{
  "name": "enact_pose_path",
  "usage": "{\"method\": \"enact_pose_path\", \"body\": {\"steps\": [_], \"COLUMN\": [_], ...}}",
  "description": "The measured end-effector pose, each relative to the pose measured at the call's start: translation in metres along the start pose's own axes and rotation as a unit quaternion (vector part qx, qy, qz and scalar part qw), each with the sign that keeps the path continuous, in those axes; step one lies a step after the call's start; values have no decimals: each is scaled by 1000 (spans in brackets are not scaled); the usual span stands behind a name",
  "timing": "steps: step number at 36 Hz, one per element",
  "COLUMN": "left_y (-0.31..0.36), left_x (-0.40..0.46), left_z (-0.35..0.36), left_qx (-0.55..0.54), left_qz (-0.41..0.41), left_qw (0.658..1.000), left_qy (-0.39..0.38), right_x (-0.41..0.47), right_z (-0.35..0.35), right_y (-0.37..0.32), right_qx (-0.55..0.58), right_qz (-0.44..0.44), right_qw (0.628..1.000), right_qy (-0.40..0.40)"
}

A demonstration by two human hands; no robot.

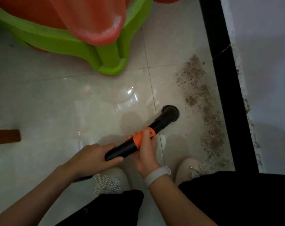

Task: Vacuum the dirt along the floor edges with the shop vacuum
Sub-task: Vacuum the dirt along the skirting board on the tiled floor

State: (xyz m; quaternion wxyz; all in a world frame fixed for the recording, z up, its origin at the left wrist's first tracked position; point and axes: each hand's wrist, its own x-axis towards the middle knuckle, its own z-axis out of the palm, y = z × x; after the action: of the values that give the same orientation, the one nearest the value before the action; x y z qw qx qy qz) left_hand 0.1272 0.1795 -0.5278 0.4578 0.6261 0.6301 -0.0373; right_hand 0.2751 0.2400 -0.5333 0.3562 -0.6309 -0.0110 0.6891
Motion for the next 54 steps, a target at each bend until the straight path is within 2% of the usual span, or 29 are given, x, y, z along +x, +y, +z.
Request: {"method": "enact_pose_path", "body": {"steps": [4,8,14,22,29,40,47,51,54], "left_y": [7,8,16,47,53,38,42,39,35], "left_x": [11,19,39,89,95,70,69,68,70], "left_z": [-4,-14,-25,-53,-53,-25,-18,-20,-26], "left_qx": [-10,-17,-136,-154,-137,-143,-168,-182,-182], "left_qz": [2,-38,-97,-70,-42,-20,0,-7,-19], "left_qw": [1000,999,981,976,983,989,984,983,983], "left_qy": [-6,31,101,136,115,-8,-50,-30,24], "right_x": [6,18,42,66,66,44,36,39,47], "right_z": [-1,21,61,77,63,17,0,10,27], "right_y": [-9,-19,-50,-104,-107,-67,-60,-63,-69], "right_qx": [6,-10,-77,-38,10,59,85,64,37], "right_qz": [-15,-21,-16,-28,-30,-31,-39,-43,-56], "right_qw": [1000,1000,996,997,999,997,991,993,995], "right_qy": [14,-5,-38,-54,-40,32,99,94,67]}}
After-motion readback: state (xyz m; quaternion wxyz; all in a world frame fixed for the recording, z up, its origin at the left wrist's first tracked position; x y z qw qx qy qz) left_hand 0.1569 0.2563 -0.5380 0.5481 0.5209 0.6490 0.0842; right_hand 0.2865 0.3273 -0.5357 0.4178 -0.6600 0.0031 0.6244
